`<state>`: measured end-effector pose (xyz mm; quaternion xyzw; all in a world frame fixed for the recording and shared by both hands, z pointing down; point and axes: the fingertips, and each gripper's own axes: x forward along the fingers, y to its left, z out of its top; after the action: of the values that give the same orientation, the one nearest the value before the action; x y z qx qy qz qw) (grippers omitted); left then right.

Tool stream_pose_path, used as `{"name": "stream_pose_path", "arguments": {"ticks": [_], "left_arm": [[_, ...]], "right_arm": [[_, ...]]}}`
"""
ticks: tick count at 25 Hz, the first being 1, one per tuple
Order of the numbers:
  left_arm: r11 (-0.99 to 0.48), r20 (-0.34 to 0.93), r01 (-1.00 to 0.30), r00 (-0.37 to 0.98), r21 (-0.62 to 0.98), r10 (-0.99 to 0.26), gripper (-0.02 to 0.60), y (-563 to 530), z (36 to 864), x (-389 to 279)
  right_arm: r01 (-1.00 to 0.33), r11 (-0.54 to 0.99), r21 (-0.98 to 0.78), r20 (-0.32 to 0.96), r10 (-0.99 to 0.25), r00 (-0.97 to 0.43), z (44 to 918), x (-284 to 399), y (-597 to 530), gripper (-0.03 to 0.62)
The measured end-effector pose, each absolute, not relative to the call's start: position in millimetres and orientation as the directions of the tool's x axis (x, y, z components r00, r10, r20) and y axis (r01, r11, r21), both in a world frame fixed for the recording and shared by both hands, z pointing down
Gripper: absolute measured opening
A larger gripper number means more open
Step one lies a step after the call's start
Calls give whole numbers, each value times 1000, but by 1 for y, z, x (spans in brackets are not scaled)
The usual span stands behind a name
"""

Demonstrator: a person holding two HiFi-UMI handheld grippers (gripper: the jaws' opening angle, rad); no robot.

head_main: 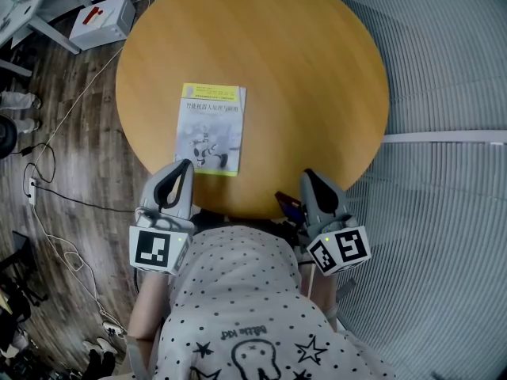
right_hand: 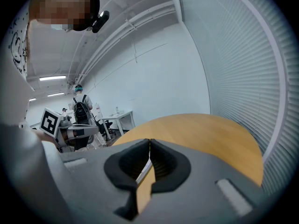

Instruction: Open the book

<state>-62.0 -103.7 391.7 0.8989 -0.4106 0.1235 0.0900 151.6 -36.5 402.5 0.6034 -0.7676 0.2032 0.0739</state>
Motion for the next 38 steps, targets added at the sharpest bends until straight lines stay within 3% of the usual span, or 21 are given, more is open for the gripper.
{"name": "stream_pose_path", "arguments": {"ticks": [20,21,22,23,30,38], "left_arm": [[-701,378,-713,650,5,-659,17,-113,426,-58],[-713,383,-701,656,-8,-650,22,-113,429,-55],[-726,392,-688,663,-18,-638,81,-113,434,-52],[-740,403,-673,670,-25,-623,131,-113,439,-49],[-847,499,-517,706,-120,-502,175,-102,472,-23],[-946,673,-196,666,-259,-323,229,-66,537,5]], "right_arm": [[-951,176,-254,359,-896,-262,406,146,-40,5],[-951,173,-255,359,-897,-259,407,147,-40,5],[-952,169,-255,359,-898,-256,409,148,-40,5],[-953,164,-255,359,-899,-251,411,149,-39,5],[-958,133,-254,367,-903,-222,411,152,-33,5],[-957,96,-274,383,-902,-201,423,148,-19,5]]}}
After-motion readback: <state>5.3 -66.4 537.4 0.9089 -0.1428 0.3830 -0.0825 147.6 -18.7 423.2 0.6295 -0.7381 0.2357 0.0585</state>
